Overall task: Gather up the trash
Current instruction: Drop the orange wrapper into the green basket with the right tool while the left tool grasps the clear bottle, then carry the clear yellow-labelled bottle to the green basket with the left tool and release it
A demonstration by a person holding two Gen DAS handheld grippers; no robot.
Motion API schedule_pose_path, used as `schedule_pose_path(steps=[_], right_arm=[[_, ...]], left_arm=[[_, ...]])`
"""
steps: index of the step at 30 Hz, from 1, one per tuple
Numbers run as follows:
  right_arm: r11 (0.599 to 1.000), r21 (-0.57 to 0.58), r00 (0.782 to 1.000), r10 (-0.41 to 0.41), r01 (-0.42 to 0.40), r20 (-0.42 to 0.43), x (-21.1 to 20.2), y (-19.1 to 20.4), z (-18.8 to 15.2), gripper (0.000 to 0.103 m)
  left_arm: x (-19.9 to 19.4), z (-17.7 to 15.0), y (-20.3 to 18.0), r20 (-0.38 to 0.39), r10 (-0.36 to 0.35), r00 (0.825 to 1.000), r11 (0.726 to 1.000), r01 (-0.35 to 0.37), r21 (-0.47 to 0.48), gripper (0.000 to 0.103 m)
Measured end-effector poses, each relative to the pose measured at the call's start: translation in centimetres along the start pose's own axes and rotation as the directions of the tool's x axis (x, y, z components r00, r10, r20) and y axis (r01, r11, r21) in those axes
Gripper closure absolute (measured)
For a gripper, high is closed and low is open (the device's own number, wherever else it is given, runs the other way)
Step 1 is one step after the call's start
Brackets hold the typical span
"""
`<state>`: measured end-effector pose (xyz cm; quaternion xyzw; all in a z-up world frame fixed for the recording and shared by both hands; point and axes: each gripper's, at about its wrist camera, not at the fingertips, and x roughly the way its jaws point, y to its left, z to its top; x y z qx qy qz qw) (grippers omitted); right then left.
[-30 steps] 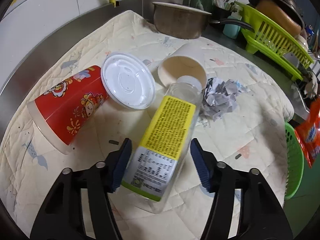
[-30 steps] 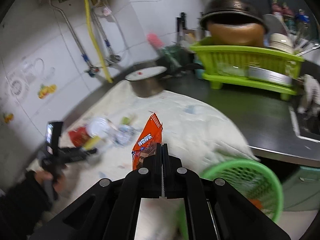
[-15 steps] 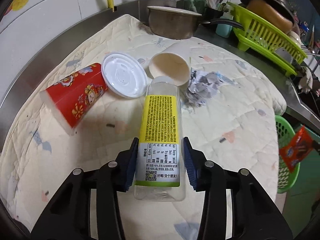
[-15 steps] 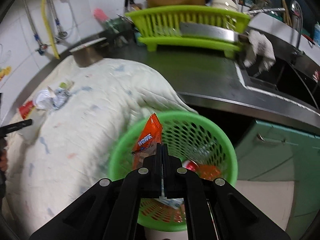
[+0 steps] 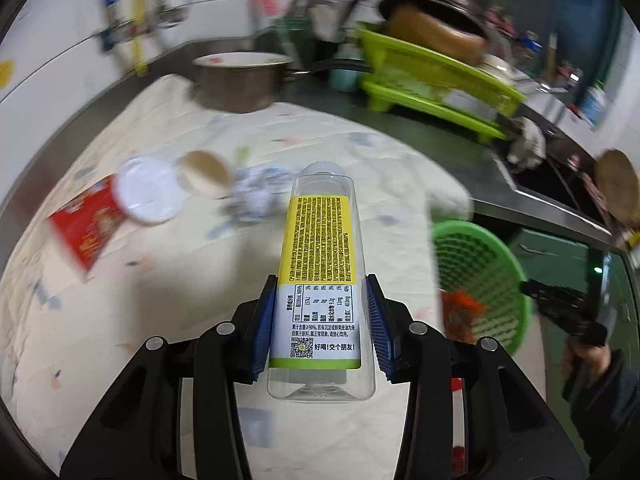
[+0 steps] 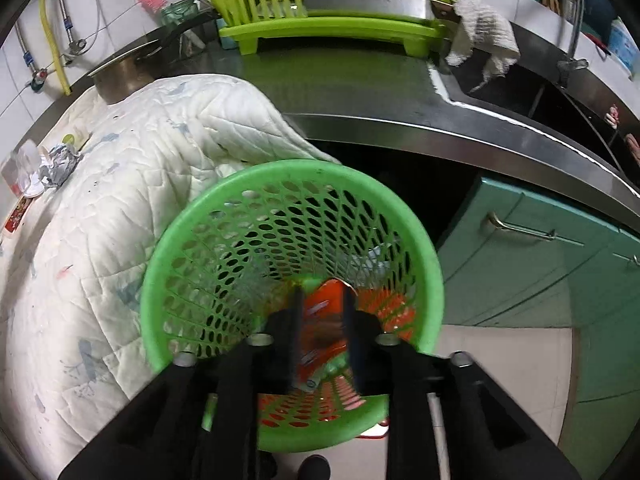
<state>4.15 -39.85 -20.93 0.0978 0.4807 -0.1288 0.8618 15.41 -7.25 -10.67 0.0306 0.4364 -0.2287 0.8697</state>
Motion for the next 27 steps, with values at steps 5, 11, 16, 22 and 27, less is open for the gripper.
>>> schedule_pose_path(steps=[5, 11, 16, 22, 27], right_arm=[[1.000, 0.027, 0.999, 0.004, -0.006, 0.044, -2.0, -1.1, -0.2, 0.067], [0.998, 0.062, 0.994, 0.023, -0.029, 0.107, -5.1, -2.3, -0.4, 0.061], [0.996, 0.081, 0.990, 0.024, -0.036, 0.142, -7.4, -3.1, -1.0, 0.058], [0.992, 0.119, 0.987, 0.016, -0.035, 0.157, -9.0, -4.7, -2.1, 0.056], [0.990, 0.138, 0.989, 0.007, -0.027, 0.148, -9.4, -5.6, -3.1, 0.055]], left_arm=[[1.9, 0.6, -5.4, -0.027, -0.080, 0.996, 0.993, 0.082, 0.083, 0.061], [6.7, 0.2, -12.4, -0.139, -0.157, 0.978, 0.971, 0.179, 0.159, 0.061], [10.6, -1.1, -17.0, -0.228, -0.167, 0.959, 0.955, 0.215, 0.206, 0.061], [15.1, -2.9, -20.1, -0.327, -0.142, 0.934, 0.950, 0.221, 0.219, 0.060], [17.2, -3.9, -21.4, -0.369, -0.136, 0.920, 0.950, 0.226, 0.215, 0.060]])
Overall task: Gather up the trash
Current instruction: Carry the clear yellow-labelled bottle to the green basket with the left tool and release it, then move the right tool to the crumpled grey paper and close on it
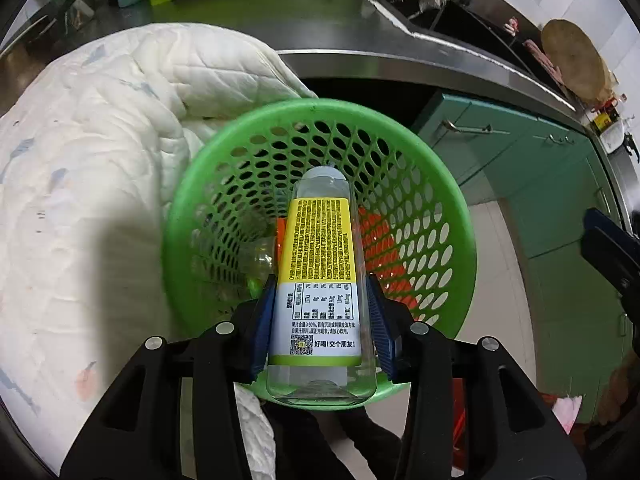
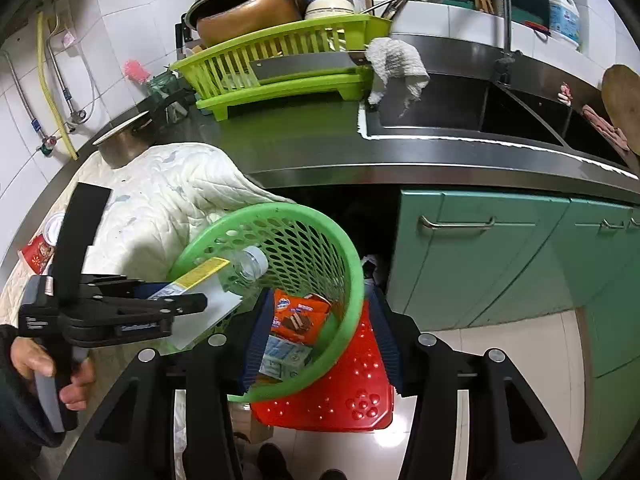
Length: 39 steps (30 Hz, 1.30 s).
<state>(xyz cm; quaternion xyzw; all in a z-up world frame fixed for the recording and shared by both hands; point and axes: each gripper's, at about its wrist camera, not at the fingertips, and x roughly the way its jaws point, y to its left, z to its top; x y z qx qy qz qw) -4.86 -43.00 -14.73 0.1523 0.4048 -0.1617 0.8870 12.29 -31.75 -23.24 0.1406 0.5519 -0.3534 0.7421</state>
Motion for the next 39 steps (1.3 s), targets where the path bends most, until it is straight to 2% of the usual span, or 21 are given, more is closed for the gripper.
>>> schedule_pose_path(steps=[7, 13, 15, 27, 39], right_arm=[[1.000, 0.003, 1.000, 0.008, -0.008, -0.002, -0.6, -0.2, -0.5, 0.055], [1.000, -0.007, 1.000, 0.024, -0.024, 0.006, -0.8, 0.6, -0.2, 0.054], [0.999, -0.014, 1.000, 0.029, -0.029, 0.012, -0.9, 1.0, -0.1, 0.051], [0.994, -0.072, 0.995, 0.089, -0.086, 0.034, -1.0, 4.4, 1.5, 0.049], [0.968, -0.176, 0.982, 0.187, -0.179, 0.026, 0.2, 9.9, 3.7, 0.046]], left_arm=[[0.7, -0.2, -0.3, -0.006, -0.015, 1.000, 1.000, 0.015, -0.007, 0.057], [-1.6, -0.1, 0.6, 0.040, -0.026, 0.999, 0.999, 0.027, -0.020, 0.051], [-2.5, -0.1, 1.0, 0.056, -0.012, 0.998, 1.000, 0.013, -0.027, 0.047], [-9.0, -1.1, 5.7, 0.170, 0.041, 0.985, 0.994, -0.022, -0.111, 0.044], [-14.9, -4.9, 11.5, 0.250, 0.132, 0.959, 0.971, -0.075, -0.225, 0.042]])
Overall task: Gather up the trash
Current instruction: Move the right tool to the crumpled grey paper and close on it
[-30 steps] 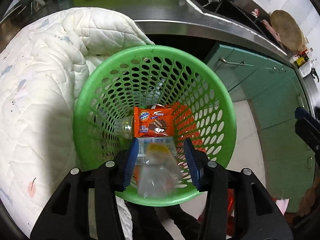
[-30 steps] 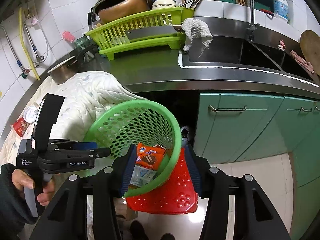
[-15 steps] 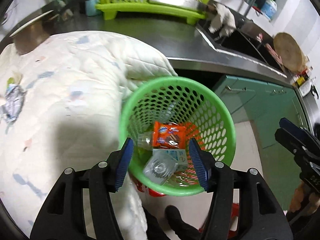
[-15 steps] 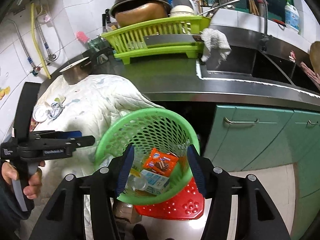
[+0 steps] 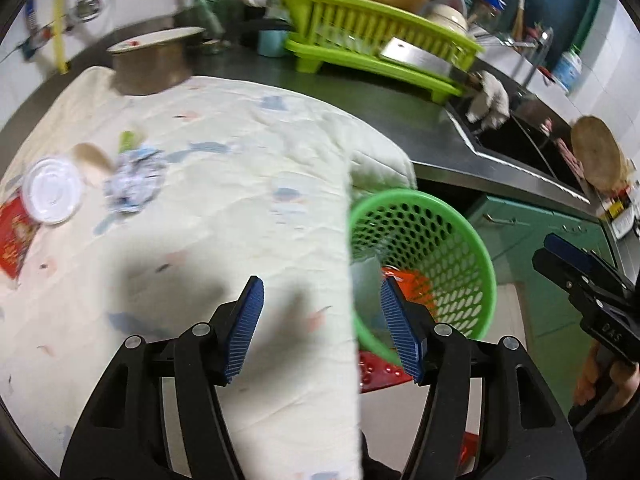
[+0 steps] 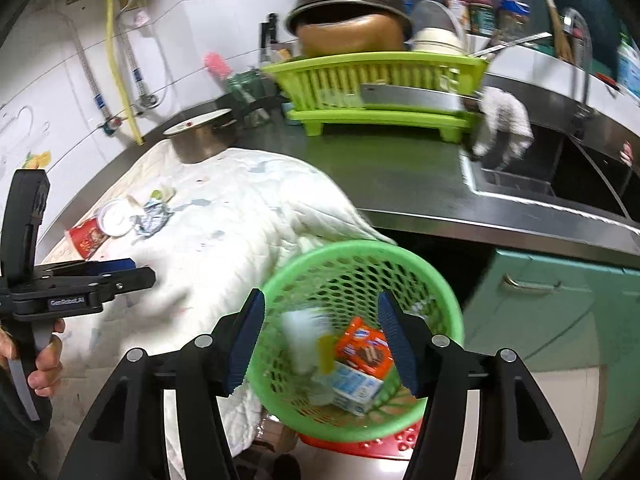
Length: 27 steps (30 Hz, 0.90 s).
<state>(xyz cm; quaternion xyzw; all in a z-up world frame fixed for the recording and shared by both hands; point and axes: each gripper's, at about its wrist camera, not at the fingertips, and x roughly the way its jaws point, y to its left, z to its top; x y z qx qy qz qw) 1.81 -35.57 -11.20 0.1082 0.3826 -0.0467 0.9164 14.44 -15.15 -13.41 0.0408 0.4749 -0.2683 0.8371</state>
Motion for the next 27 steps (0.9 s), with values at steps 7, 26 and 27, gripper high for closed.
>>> schedule_pose_path(steps=[7, 26, 27], right_arm=[[0.992, -0.073, 0.994, 0.106, -0.107, -0.024, 2.9, 5.0, 2.1, 0.046], [0.914, -0.118, 0.919, 0.373, -0.388, -0.126, 14.6, 19.3, 9.6, 0.046], [0.913, -0.111, 0.916, 0.378, -0.393, -0.134, 15.5, 19.9, 9.9, 0.046]], left_arm=[[-3.1, -1.1, 6.0, 0.042, 0.088, 0.995, 0.992, -0.084, -0.098, 0.040], [-6.1, -2.0, 18.2, 0.068, 0.240, 0.968, 0.930, -0.209, -0.301, 0.040], [-6.1, -1.9, 18.5, 0.067, 0.245, 0.967, 0.928, -0.214, -0.306, 0.040]])
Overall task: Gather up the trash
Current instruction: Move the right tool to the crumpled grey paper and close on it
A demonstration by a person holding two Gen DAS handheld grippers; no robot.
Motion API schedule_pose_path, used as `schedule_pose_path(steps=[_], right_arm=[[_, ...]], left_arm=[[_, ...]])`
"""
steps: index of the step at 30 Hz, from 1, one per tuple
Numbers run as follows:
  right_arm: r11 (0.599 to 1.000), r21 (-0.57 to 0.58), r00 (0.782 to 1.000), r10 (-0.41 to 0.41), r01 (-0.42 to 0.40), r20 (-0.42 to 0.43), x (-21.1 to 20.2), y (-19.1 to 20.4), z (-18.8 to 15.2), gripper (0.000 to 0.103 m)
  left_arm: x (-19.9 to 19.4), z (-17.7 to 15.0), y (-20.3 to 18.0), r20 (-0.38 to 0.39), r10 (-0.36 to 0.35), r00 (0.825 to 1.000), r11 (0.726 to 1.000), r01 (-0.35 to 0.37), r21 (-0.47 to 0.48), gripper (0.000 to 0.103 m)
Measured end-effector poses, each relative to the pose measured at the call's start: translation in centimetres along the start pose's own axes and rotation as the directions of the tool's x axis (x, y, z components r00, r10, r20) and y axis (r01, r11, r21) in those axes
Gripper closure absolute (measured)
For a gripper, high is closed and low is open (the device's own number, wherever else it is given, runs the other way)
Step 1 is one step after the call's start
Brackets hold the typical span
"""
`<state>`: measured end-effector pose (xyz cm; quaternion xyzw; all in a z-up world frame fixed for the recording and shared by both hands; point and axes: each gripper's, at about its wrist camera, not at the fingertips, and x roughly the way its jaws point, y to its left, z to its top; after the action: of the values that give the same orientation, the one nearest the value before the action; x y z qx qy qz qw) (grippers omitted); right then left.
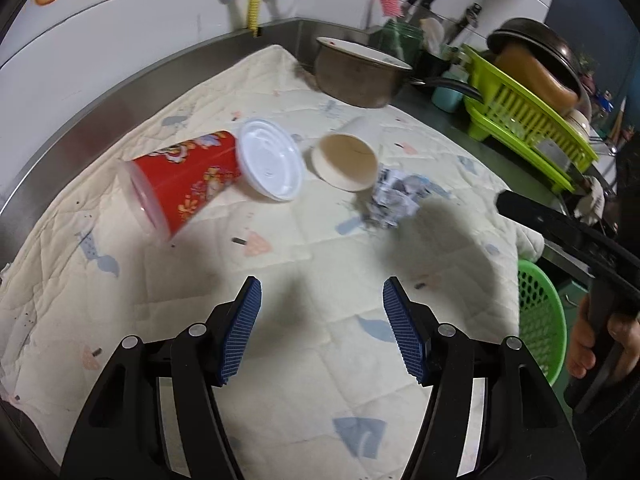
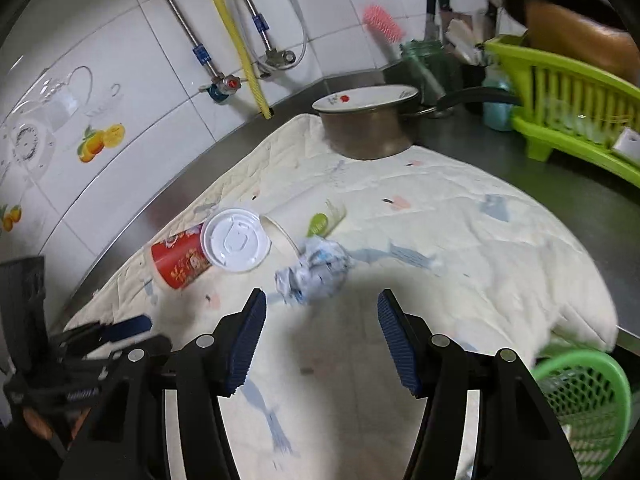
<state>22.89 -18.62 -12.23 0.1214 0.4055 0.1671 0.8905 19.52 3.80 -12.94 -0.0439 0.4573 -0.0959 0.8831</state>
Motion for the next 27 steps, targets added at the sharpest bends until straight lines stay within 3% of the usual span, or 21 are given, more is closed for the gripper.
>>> schedule_pose_path(steps=[14, 17, 27], right_arm=[[0.986, 0.163, 0.995, 0.040, -0.025, -0.087, 9.0, -1.8, 1.8, 0.061], [0.985, 0.169, 0.993, 0.046, -0.028, -0.106, 9.5, -2.0, 1.6, 0.075], [0.998, 0.070, 0.999, 0.006, -0.003, -0.050, 6.1, -1.5, 1.2, 0.084]], left_arm=[[0.5, 2.0, 2.2, 0.022, 0.045, 0.999, 0.999, -0.044, -0.007, 0.040], [1.0, 2.5, 2.0, 0.024, 0.048, 0.999, 0.999, -0.048, 0.005, 0.040], [4.1, 5.4, -0.1, 0.019, 0.017, 1.000, 1.000, -0.017, 0.023, 0.041]])
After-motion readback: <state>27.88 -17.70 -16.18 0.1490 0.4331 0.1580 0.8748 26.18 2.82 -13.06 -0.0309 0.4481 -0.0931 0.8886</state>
